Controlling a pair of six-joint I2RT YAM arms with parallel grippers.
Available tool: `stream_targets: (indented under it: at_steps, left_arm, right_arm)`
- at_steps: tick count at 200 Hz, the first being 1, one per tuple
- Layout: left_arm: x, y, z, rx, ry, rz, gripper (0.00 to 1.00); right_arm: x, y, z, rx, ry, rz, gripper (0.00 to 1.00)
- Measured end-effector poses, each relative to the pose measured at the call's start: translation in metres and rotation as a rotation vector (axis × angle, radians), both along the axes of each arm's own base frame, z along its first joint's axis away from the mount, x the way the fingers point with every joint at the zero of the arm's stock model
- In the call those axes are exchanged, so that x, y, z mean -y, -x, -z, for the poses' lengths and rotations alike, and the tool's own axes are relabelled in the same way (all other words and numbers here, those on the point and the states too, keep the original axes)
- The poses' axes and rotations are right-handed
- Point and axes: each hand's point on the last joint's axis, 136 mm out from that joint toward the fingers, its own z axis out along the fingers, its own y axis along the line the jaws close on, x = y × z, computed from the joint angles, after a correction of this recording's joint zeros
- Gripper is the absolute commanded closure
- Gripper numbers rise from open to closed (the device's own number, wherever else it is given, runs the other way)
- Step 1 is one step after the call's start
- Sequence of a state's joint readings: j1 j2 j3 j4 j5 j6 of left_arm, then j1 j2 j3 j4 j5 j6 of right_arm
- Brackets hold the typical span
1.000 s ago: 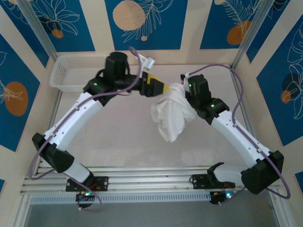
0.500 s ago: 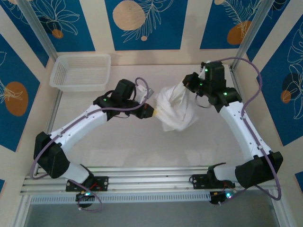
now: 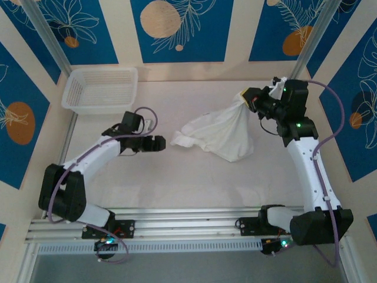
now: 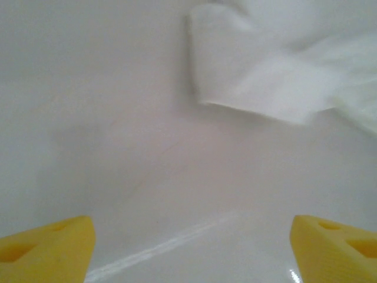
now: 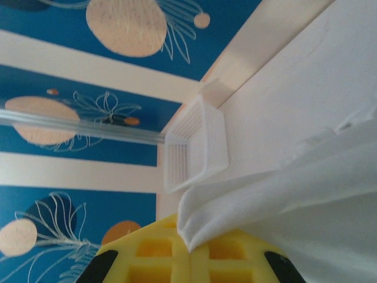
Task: Fold the inside-out t-shirt
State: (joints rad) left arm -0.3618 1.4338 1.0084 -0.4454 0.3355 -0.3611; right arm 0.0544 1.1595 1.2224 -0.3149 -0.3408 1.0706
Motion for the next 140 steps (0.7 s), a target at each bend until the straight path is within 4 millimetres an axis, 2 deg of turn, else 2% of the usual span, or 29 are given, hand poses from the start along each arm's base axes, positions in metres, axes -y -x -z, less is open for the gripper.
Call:
stream_targets:
  at_steps: [10,22,35,43,52,56,64,73,83,93,106,124,140]
  left_arm:
    - [0.014,-0.008,-0.030,0.055,0.080,0.034,0.11]
    - [0.032,-0.015,-0.065,0.118,0.173,0.090,0.10]
    - [0.051,-0.017,-0.094,0.164,0.249,0.153,0.10]
    - [0.063,-0.016,-0.104,0.180,0.276,0.192,0.10]
    - [0.078,-0.011,-0.108,0.180,0.295,0.239,0.10]
    - [0.085,-0.009,-0.107,0.174,0.298,0.256,0.10]
    - [0.098,-0.002,-0.101,0.153,0.301,0.292,0.10]
    - [0.111,0.004,-0.091,0.122,0.298,0.325,0.10]
    - [0.123,0.010,-0.078,0.086,0.289,0.353,0.10]
    - [0.134,0.017,-0.064,0.047,0.277,0.379,0.10]
    - [0.145,0.024,-0.050,0.005,0.260,0.405,0.10]
    - [0.159,0.027,-0.037,-0.028,0.225,0.425,0.10]
    - [0.167,0.022,-0.032,-0.029,0.200,0.419,0.10]
  right_arm:
    - [-0.010,0.008,0.015,-0.011,0.010,-0.036,1.00]
    - [-0.026,0.022,0.046,-0.066,0.027,-0.085,1.00]
    - [-0.039,0.043,0.093,-0.165,0.053,-0.109,1.00]
    - [-0.044,0.062,0.132,-0.254,0.082,-0.101,1.00]
    - [-0.047,0.090,0.177,-0.377,0.103,-0.086,1.00]
    - [-0.047,0.102,0.194,-0.423,0.109,-0.081,0.96]
    - [-0.045,0.131,0.234,-0.529,0.133,-0.070,0.84]
    - [-0.039,0.164,0.271,-0.645,0.147,-0.042,0.64]
    - [-0.031,0.190,0.297,-0.723,0.174,-0.027,0.50]
    - [-0.023,0.203,0.304,-0.754,0.190,0.005,0.44]
    - [-0.014,0.200,0.290,-0.709,0.203,0.047,0.42]
    - [-0.007,0.177,0.239,-0.555,0.226,0.094,0.42]
    - [-0.004,0.148,0.191,-0.430,0.258,0.109,0.42]
